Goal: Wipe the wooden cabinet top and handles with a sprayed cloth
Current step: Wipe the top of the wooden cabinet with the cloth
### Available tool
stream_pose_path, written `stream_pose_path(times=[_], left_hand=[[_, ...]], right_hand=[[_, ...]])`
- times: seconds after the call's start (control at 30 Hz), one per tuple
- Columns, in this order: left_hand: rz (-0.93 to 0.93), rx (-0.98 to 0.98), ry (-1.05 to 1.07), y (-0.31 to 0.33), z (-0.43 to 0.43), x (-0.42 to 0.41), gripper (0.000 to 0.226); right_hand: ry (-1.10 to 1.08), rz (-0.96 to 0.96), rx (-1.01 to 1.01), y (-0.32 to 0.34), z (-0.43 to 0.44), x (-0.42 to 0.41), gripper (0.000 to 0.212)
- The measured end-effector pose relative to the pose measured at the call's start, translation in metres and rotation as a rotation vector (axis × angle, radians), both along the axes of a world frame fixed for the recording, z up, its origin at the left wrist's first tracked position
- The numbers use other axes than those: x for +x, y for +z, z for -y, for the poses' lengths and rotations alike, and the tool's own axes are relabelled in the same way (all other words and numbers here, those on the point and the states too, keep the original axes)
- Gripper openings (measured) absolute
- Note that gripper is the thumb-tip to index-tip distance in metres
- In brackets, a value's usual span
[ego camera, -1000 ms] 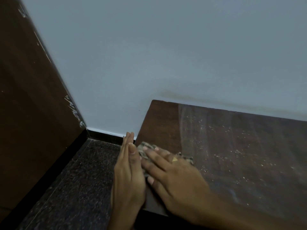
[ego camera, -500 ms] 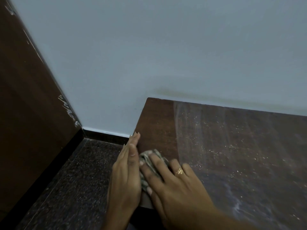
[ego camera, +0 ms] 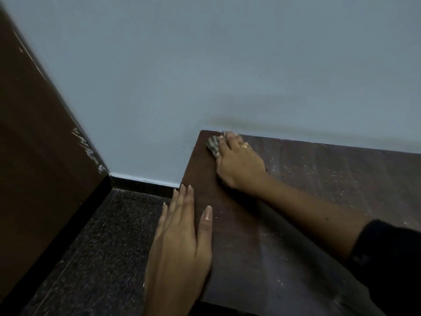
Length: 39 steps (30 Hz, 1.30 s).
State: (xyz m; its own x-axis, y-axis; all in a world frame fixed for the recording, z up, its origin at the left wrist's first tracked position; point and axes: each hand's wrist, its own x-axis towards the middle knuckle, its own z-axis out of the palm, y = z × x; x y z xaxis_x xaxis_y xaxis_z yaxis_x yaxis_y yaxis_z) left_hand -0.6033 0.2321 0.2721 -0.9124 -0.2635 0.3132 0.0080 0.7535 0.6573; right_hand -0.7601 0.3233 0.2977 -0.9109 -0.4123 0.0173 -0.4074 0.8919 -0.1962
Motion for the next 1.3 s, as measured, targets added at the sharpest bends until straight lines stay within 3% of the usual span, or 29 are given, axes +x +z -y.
stream_pose_path(times=[0.13,0.33,0.7,0.83,1.0,1.3], left_hand=[[0.043,-0.159,-0.004,0.000,-0.001,0.000,0.079],[0.101,-0.368,-0.032,-0.003,-0.003,-0.002,0.069],[0.095,-0.303,-0.055,0.004,-0.006,-0.003,0.075],[0.114,-0.240,-0.036,0.007,-0.006,-0.007,0.080],[0.087,-0.133,-0.081,0.009,-0.010,-0.004,0.067],[0.133,-0.311,-0.136,0.003,-0.021,-0.008,0.071]], right_hand=[[-0.079,0.025,-0.036,0.002,-0.003,-0.039,0.055],[-0.105,0.010,-0.089,0.002,-0.017,-0.048,0.053],[-0.079,-0.011,-0.101,0.002,-0.042,0.070,0.053],[-0.075,-0.133,-0.114,-0.006,-0.047,0.123,0.055],[-0.028,-0.155,-0.163,-0.010,-0.054,0.174,0.051],[0.049,-0.154,-0.083,-0.011,-0.086,0.209,0.052]])
